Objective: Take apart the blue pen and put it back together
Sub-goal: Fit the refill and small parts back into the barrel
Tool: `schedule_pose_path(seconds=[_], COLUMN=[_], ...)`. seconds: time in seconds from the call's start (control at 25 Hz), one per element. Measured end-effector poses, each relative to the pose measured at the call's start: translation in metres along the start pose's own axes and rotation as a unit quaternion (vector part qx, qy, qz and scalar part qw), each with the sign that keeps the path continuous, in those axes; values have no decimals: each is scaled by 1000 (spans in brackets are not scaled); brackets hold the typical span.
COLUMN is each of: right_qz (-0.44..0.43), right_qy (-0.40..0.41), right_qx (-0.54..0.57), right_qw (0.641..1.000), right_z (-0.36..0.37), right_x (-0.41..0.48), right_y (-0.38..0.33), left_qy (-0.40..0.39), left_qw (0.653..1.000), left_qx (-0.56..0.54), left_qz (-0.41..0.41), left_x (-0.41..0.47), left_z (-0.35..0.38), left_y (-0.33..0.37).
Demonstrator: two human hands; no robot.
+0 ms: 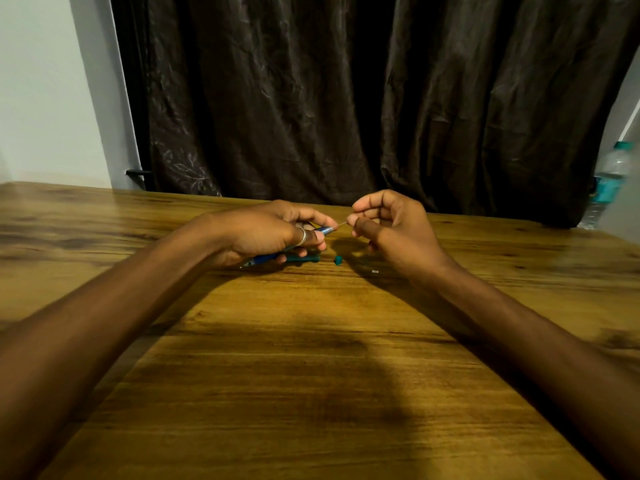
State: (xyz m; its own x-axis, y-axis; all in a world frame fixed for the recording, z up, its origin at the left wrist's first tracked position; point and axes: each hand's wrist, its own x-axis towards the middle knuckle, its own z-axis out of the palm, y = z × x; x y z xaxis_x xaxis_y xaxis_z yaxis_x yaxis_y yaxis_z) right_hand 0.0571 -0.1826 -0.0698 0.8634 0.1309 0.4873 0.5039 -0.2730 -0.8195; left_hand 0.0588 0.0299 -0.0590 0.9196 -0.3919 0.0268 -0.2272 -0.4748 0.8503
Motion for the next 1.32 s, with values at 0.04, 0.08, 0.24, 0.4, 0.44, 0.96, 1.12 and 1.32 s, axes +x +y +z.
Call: schedule_pose_path(seconds=[0.04,0.08,0.24,0.4,0.44,0.96,1.12,1.32], right_qz=[2,3,3,11,14,22,6,-20], right_qy=[-1,-2,-6,-11,-11,-20,-2,23], right_qx=[-2,-5,-2,-5,-1,39,5,-49], right_qw=[1000,1000,1000,1000,1000,999,1000,998], right_z=[0,1,4,6,6,8,4,-1], right_x=[-1,-1,-4,-6,-6,-8,-5,-1], right_y=[0,0,-1,-2,-2,0,2,8], left_qy=[0,-1,-10,-9,-10,-2,31,102], left_qw=[1000,1000,999,999,999,999,999,981], left_qx=[-11,-24,-46,-46,-43,-48,-25,164], left_qz=[-3,-5,4,18,18,2,-4,-17], left_x=[1,2,3,3,2,-2,-3,-5], left_z=[1,2,5,7,8,9,8,-6], left_y=[-1,-1,0,1,2,6,8,4])
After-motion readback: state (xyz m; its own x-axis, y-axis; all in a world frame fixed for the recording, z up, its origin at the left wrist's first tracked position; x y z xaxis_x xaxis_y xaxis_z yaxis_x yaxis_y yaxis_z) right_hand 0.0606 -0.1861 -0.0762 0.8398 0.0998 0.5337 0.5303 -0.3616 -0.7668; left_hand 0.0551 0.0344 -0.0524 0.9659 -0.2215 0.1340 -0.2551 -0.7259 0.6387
